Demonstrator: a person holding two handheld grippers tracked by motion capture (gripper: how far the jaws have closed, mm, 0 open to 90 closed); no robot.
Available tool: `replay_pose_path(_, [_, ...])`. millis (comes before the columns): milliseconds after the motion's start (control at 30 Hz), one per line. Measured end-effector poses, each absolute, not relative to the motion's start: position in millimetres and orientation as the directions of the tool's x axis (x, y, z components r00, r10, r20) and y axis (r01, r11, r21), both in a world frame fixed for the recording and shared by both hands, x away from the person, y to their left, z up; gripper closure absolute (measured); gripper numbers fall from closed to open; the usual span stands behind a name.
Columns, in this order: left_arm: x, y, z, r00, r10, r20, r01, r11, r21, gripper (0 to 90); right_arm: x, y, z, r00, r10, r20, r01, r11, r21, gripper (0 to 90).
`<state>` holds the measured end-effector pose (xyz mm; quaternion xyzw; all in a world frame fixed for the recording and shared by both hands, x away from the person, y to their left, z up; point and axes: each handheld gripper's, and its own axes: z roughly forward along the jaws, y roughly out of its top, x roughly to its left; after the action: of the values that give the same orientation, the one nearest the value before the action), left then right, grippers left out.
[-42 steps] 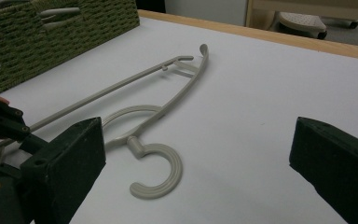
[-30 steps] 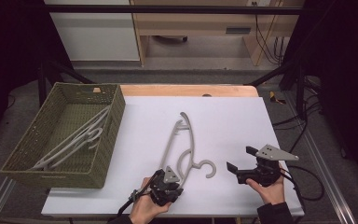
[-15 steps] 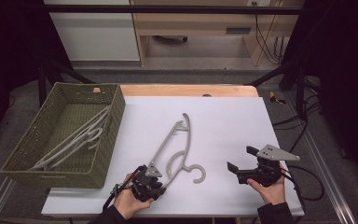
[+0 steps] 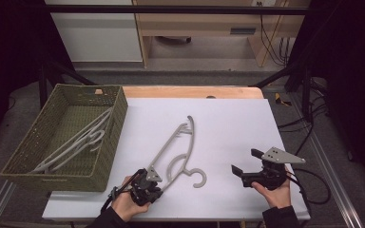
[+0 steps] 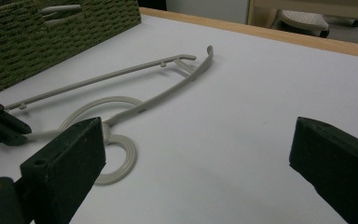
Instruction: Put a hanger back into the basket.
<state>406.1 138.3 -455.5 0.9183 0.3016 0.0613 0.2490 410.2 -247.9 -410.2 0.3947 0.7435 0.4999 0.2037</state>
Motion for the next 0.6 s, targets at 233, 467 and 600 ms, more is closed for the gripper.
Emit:
replay_pose_path(233, [407.5, 137.2, -455.4, 0.828, 0.56, -0.004, 0.496, -0.731, 0.469, 67.6, 410.7, -247.2, -410.8, -0.606, 0.79, 0.091, 0.385, 0.191, 0.903, 3.8])
replay_pose_path(467, [408.8, 131.1, -454.9, 0.799, 0.602, -0.004, 0.542, -0.717, 0.437, 69.9, 410.6, -246.6, -409.0, -0.606, 0.789, 0.096, 0.383, 0.184, 0.905, 3.8])
replay_pose_path(600, [406.6, 126.1, -453.8, 0.791, 0.611, 0.017, 0.548, -0.721, 0.423, 74.5, 410.2, -247.0, -407.5, -0.605, 0.79, 0.095, 0.381, 0.183, 0.906, 3.7])
